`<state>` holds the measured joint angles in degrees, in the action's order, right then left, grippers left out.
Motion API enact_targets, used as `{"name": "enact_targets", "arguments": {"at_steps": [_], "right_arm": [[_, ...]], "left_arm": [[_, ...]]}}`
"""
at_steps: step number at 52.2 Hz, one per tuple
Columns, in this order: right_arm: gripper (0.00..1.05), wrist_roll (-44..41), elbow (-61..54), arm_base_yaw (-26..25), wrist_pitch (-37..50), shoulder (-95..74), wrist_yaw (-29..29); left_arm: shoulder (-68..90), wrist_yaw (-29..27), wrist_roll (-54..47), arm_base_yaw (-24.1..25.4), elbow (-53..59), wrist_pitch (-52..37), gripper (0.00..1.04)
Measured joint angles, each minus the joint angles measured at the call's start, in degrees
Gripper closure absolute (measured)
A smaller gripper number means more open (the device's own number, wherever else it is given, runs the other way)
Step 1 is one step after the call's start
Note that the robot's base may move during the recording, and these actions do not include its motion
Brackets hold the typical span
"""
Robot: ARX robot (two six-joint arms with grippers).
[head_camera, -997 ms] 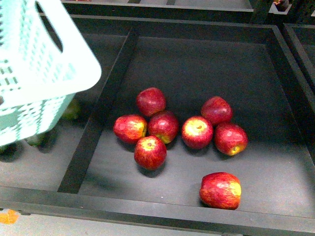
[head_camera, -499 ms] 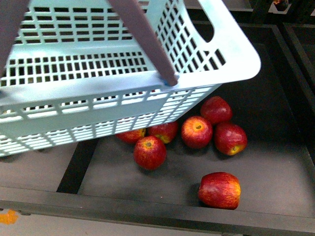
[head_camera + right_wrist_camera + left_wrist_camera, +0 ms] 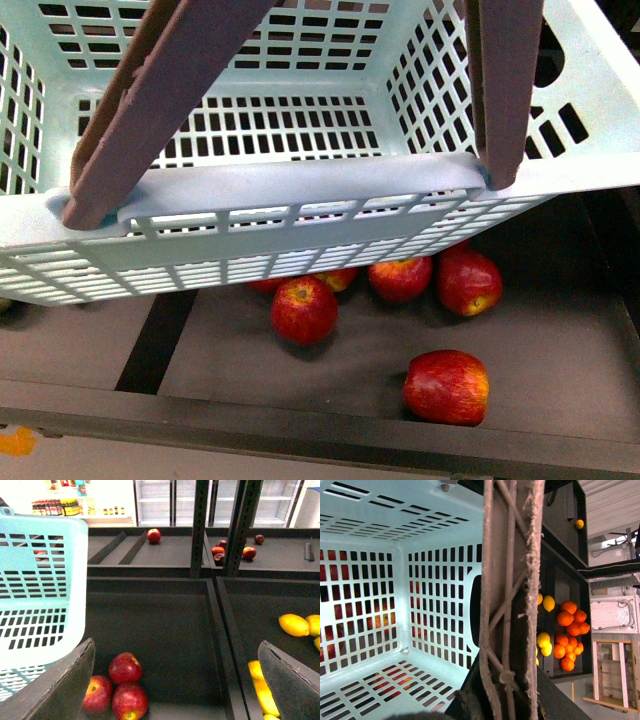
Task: Pick lemon and mango into basket
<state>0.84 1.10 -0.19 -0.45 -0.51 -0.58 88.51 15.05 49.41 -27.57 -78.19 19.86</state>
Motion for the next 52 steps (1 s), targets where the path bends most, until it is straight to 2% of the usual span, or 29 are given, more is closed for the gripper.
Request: {"name": "enact_targets", "arguments": {"at_steps": [3, 4, 7, 14, 18, 23, 32, 37, 44, 52], "right_arm": [[0.09, 6.0, 3.9, -2.3, -10.1, -5.0, -5.0], [0.09, 6.7, 4.3, -2.6, -11.1, -5.8, -5.9], [0.09, 16.3, 7.7, -7.7, -18.1, -14.1, -10.9], [0.09, 25.0, 8.2, -17.1, -13.9, -21.8, -16.2], [0.09, 26.8, 9.2, -22.8, -9.0, -27.5, -17.5], [0.09, 27.3, 10.3, -27.6, -2.4, -35.6, -17.4], [0.09, 27.8, 13.2, -31.0, 10.2, -52.8, -16.1], [0.09, 26.9, 17.6, -32.2, 19.4, -68.1, -14.3], [0.09, 27.0, 26.9, -32.9, 23.0, -87.7, -13.4], [0.09, 30.2, 36.0, -32.3, 22.6, -100.8, -11.3]], "left_arm": [[0.0, 0.1, 0.0, 0.0, 0.0, 0.0, 0.99], [0.0, 0.2, 0.0, 0.0, 0.0, 0.0, 0.99], [0.0, 0.6, 0.1, -0.1, 0.0, 0.0, 0.99], [0.0, 1.6, 0.5, -0.2, 0.0, 0.0, 0.99], [0.1, 1.2, 0.6, -0.2, 0.0, 0.0, 0.99], [0.1, 0.9, 0.4, -0.2, 0.0, 0.0, 0.99], [0.2, 0.4, 0.3, -0.1, 0.0, 0.0, 0.99], [0.2, 0.8, 0.3, -0.1, 0.0, 0.0, 0.99], [0.2, 1.2, 0.4, -0.1, 0.0, 0.0, 0.99], [0.2, 0.8, 0.3, -0.1, 0.0, 0.0, 0.99]]}}
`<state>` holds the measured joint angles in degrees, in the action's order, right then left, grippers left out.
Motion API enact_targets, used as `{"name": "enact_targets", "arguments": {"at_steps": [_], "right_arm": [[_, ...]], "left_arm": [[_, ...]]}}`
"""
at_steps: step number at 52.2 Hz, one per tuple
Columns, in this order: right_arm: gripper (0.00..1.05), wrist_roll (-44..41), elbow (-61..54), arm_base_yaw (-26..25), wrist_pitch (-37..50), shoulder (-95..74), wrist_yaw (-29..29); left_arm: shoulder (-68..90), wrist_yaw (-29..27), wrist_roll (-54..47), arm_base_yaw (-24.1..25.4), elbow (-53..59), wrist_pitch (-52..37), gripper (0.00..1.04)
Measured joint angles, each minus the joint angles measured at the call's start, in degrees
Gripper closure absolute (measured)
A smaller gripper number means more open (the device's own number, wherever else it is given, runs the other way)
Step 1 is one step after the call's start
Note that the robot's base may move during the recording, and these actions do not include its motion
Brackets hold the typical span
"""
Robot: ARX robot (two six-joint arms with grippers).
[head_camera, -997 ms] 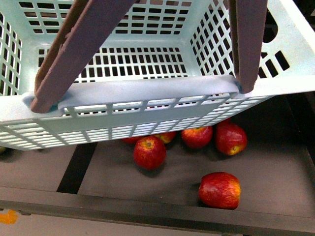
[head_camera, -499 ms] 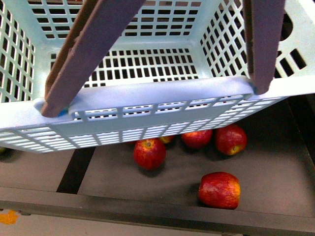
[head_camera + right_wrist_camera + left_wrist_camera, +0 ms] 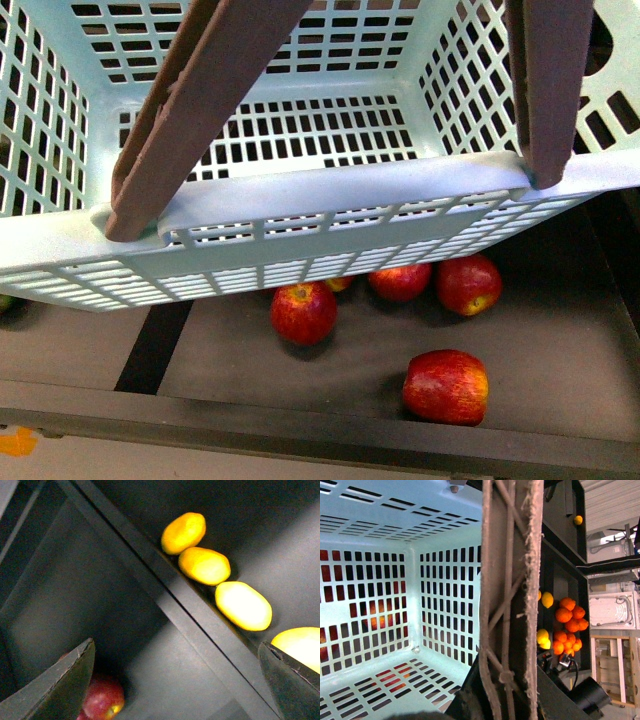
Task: Pick lemon and mango into basket
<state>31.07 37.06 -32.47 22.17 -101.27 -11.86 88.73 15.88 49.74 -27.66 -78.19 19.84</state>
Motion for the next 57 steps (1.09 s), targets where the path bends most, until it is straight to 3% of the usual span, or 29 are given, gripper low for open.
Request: {"name": "enact_targets", "arguments": {"at_steps": [19, 32, 46, 57], "right_arm": [[0.09, 17.3, 31.6, 4.1, -13.6, -26.9, 7.0], [0.09, 22.7, 52.6, 4.2, -24.0, -40.1, 10.1], [0.09, 22.6, 65.2, 5.1, -29.4, -47.5, 10.8], [0.09, 22.5, 67.8, 6.3, -30.3, -49.7, 10.9]], "left_arm": [[0.0, 0.2, 0.0, 0.0, 0.0, 0.0, 0.99], [0.0, 0.0, 0.0, 0.0, 0.0, 0.0, 0.99], [0.0, 0.2, 0.0, 0.0, 0.0, 0.0, 0.99], [0.1, 0.2, 0.0, 0.0, 0.0, 0.0, 0.99]]}}
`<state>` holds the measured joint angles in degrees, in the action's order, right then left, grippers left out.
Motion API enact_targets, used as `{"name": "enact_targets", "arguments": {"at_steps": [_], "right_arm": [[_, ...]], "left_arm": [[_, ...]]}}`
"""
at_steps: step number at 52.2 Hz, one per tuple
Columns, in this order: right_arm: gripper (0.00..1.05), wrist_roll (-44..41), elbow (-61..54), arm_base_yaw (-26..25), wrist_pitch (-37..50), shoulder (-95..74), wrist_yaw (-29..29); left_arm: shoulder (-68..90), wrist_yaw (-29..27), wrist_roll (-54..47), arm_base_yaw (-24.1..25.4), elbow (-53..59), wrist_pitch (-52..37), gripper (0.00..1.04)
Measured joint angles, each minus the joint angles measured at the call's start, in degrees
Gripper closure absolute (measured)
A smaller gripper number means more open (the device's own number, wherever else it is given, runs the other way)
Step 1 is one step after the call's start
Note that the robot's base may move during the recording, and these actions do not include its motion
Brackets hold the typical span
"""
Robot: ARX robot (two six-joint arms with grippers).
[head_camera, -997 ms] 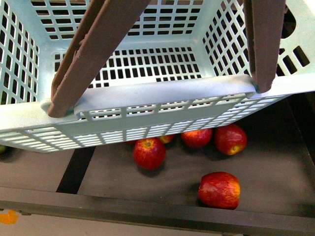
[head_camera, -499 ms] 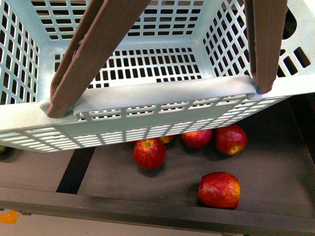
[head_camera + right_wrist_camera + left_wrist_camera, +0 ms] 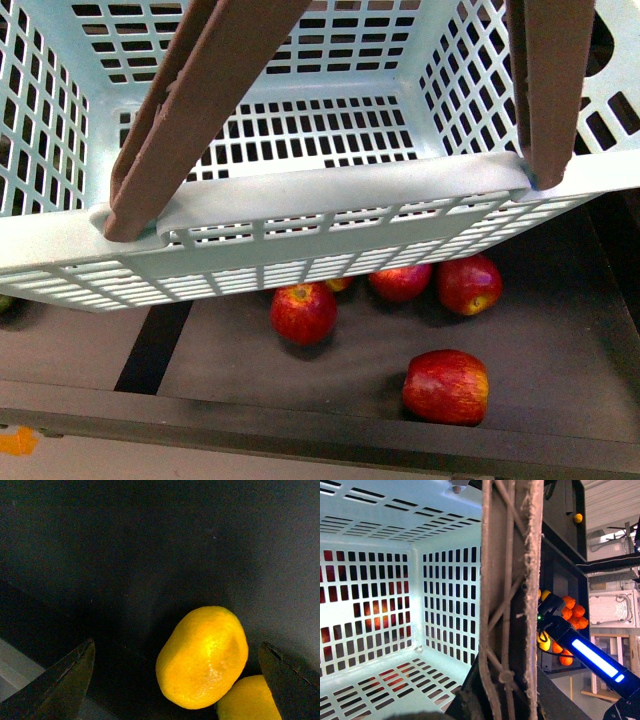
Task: Pick lemon and mango into basket
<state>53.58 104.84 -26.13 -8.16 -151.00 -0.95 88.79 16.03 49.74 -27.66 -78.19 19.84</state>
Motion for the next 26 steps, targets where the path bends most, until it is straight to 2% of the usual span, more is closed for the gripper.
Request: {"name": "enact_targets", "arguments": {"at_steps": [26], "right_arm": [[0.09, 2.4, 2.4, 1.5, -1.6, -4.1, 0.6]], "left_arm": [[0.0, -0.2, 0.0, 0.0, 0.0, 0.0, 0.99]]}}
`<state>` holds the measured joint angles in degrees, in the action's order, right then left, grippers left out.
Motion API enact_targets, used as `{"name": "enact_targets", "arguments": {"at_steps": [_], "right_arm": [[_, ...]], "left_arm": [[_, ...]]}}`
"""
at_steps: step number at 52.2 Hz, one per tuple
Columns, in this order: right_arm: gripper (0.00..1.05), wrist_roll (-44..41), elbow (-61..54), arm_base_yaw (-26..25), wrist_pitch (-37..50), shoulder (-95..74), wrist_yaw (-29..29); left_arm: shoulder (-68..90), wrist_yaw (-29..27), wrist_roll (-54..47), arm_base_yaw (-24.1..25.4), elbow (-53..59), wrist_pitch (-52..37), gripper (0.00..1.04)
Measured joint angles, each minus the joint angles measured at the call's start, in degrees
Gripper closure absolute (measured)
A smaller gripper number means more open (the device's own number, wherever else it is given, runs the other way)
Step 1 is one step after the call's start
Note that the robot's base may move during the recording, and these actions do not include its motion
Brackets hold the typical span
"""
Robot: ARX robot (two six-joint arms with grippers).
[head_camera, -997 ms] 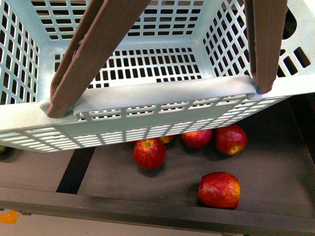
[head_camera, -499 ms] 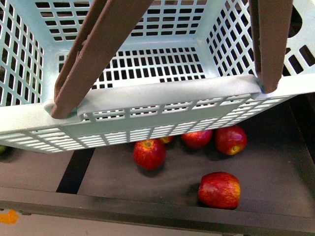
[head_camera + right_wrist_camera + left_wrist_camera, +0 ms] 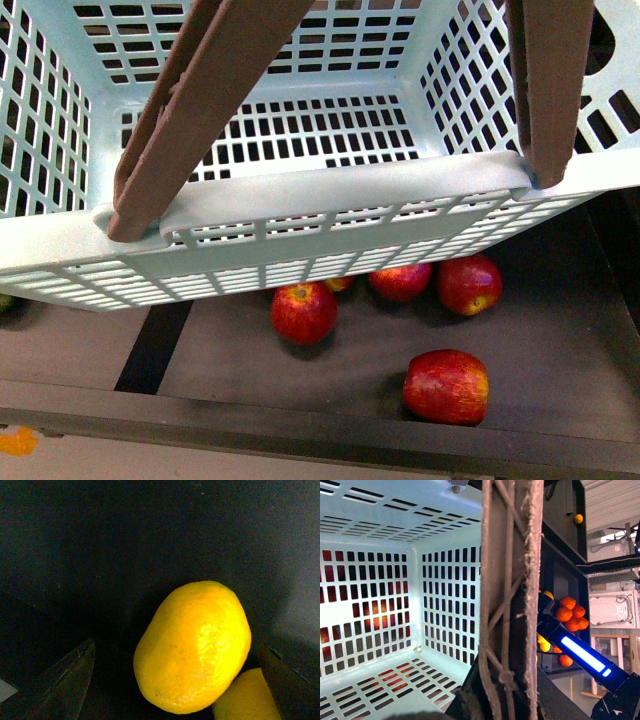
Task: Pick lemon and mango into basket
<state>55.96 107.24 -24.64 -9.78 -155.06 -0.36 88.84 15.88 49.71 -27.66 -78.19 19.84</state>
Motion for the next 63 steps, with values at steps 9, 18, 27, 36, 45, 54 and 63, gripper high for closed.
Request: {"name": "enact_targets", "arguments": {"at_steps": [9, 18, 27, 36, 45, 54, 63], "right_arm": [[0.09, 0.3, 2.7, 0.5, -1.1, -1.7, 0.3], [0.09, 0.4, 6.1, 0.8, -2.5, -3.8, 0.6], [0.09, 0.4, 8.0, 1.0, -3.3, -5.1, 0.8], [0.24, 0.4, 8.3, 1.0, -3.6, -5.5, 1.2], [0.45, 0.4, 7.9, 1.0, -3.6, -5.6, 1.1], [0.57, 1.2, 5.7, 0.8, -1.7, -4.9, 0.9], [0.59, 0.9, 1.2, -0.2, 0.6, -2.2, -0.4]], "left_arm": [[0.0, 0.0, 0.0, 0.0, 0.0, 0.0, 0.99], [0.0, 0.0, 0.0, 0.0, 0.0, 0.0, 0.99], [0.0, 0.0, 0.0, 0.0, 0.0, 0.0, 0.99], [0.0, 0.0, 0.0, 0.0, 0.0, 0.0, 0.99], [0.0, 0.0, 0.0, 0.0, 0.0, 0.0, 0.99], [0.0, 0.0, 0.0, 0.0, 0.0, 0.0, 0.99], [0.0, 0.0, 0.0, 0.0, 0.0, 0.0, 0.99]]}}
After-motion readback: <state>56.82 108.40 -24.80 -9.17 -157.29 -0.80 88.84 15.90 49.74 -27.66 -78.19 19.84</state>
